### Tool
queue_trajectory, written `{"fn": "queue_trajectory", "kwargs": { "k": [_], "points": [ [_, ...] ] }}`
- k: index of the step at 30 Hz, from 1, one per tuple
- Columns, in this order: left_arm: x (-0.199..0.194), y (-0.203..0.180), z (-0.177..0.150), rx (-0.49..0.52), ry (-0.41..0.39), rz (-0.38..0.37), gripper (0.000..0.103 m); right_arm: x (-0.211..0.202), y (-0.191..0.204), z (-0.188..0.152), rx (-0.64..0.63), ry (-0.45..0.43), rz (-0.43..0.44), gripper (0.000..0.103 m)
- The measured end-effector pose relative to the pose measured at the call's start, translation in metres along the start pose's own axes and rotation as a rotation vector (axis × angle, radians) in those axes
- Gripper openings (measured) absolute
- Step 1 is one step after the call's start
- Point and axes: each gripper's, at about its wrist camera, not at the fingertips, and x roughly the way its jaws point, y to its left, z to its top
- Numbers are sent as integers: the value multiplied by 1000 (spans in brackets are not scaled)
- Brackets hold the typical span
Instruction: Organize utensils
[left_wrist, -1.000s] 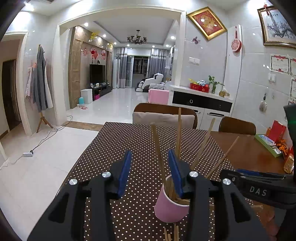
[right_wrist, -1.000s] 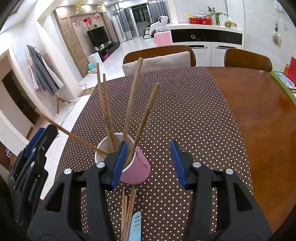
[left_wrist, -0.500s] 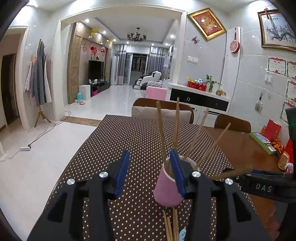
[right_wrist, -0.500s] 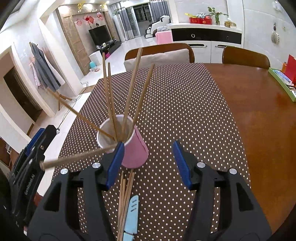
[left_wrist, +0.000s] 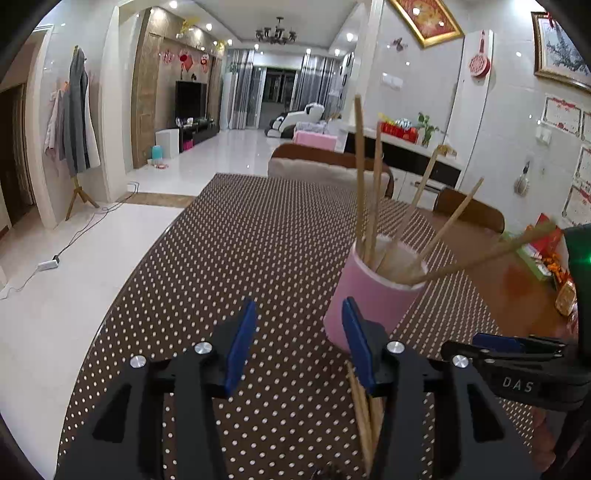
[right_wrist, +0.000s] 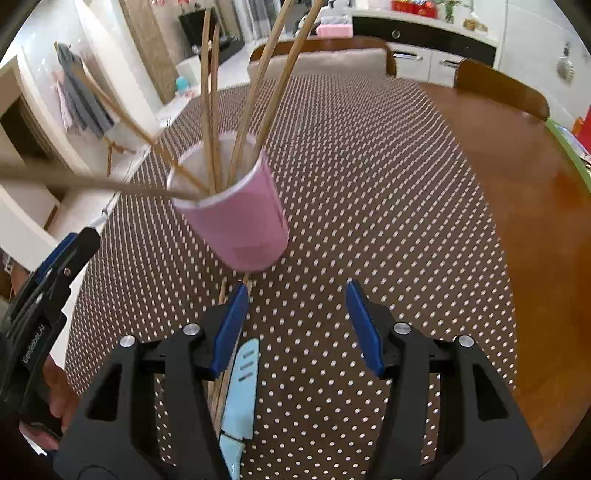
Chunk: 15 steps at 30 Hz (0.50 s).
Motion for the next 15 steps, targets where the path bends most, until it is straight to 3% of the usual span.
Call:
{"fn": "queue_trajectory", "kwargs": {
  "k": [9, 15],
  "points": [
    [28, 9, -27, -1, 116, 23, 52, 41, 11, -16, -16, 77, 0, 55],
    [44, 20, -43, -42, 199, -6, 52, 60, 23, -16, -42, 111, -4, 55]
  ]
}}
